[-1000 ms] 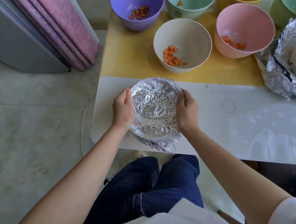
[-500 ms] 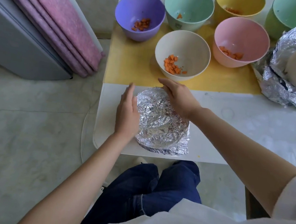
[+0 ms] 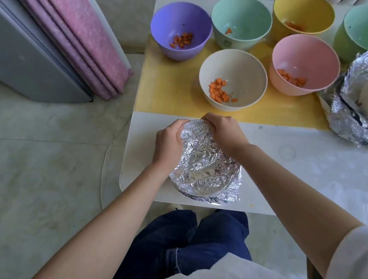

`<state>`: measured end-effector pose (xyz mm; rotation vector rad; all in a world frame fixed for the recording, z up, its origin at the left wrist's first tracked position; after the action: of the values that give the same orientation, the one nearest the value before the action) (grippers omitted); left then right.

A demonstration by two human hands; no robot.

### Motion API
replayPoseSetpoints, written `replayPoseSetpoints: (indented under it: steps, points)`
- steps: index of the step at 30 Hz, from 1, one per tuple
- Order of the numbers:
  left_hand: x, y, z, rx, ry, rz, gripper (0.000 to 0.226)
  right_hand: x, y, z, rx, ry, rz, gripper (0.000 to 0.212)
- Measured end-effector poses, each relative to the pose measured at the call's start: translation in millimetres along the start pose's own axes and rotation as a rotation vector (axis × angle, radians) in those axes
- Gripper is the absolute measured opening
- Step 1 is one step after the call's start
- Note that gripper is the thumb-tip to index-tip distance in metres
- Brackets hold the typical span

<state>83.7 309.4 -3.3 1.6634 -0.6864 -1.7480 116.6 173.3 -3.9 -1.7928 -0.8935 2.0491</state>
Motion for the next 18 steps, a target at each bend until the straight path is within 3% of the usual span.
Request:
replayPoseSetpoints:
  steps: [4,8,14,18]
  points:
    - [-1,-3,13,-0.053,0.039,0.013,0.038,4,-8,1,-0.029,-0.1,0.018,0.027]
    - [-8,-15,41,-0.168,0.125,0.062,0.037,-8,-10,17,-0.025,0.098,0.007,0.034]
    - [0,-41,68,-0.374,0.049,0.255,0.041,-10,10,53,0.213,0.19,-0.121,0.043]
    - [-6,-38,56,-0.361,0.029,0.299,0.041,-4,24,57,0.302,0.152,-0.194,0.043]
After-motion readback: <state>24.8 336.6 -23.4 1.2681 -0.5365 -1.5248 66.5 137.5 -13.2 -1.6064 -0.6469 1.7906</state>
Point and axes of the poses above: each hand's wrist, its own z-axis away from the middle knuckle, its own x-axis out of the palm, y = z × x, the point moved 9 cm from there along -z, towards the middle knuckle, and after that the axes turned 1 degree about -z, right-handed, at the moved point
